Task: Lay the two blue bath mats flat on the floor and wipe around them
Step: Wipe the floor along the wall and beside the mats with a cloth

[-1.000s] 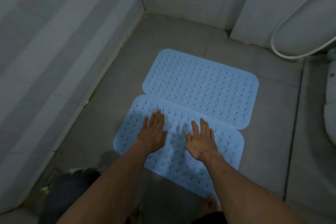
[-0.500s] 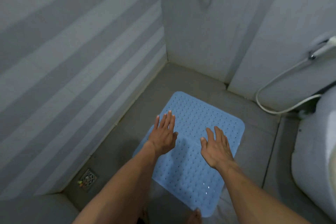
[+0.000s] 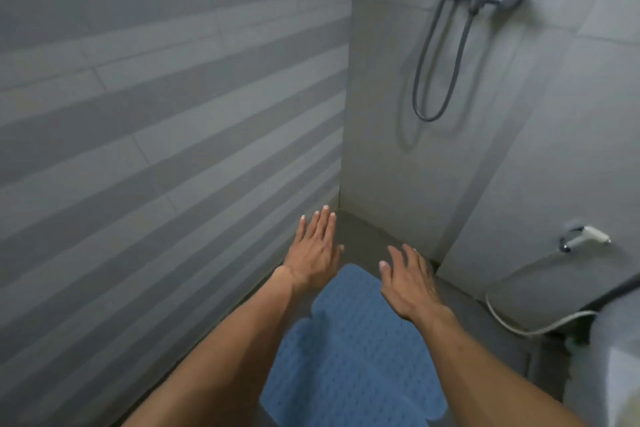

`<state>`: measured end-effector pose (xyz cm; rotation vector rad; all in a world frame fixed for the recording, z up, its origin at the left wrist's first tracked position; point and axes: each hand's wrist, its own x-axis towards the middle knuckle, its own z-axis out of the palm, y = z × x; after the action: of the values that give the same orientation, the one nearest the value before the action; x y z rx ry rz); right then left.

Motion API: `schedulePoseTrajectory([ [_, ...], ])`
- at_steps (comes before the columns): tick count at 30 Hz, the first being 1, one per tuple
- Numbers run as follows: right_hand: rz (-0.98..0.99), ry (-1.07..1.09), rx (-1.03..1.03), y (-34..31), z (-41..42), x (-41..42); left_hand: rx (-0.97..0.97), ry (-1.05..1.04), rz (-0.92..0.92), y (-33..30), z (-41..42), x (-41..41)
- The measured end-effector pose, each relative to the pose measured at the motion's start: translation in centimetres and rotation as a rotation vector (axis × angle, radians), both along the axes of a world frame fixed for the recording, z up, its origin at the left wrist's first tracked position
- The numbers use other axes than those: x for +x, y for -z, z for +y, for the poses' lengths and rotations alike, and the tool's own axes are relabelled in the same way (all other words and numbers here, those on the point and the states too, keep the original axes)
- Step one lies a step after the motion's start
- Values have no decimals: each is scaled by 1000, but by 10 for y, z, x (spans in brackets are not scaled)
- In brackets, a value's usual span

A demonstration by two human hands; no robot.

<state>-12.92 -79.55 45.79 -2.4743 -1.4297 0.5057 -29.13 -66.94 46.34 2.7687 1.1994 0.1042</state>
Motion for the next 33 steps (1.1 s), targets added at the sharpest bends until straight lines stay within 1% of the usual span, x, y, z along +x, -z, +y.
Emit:
schedulePoseTrajectory([
  [3,-36,-49,44,-39,22,-12,79,-35,-54,-42,16,-18],
  [8,-35,-153,133,-99,65,-36,181,-119,-102,-110,43,-63],
  [12,-31,-240,232,-137,97,-67,227,-221,-139,-146,54,-110],
  [20,14,-547,293,-171,141,-156,300,-483,-113,-175,38,-208],
  [23,31,-690,299,-182,149,-196,302,-618,-127,-183,17,-245],
  [33,44,-1145,335,-215,138,-332,375,-1058,-25,-202,-81,-364],
])
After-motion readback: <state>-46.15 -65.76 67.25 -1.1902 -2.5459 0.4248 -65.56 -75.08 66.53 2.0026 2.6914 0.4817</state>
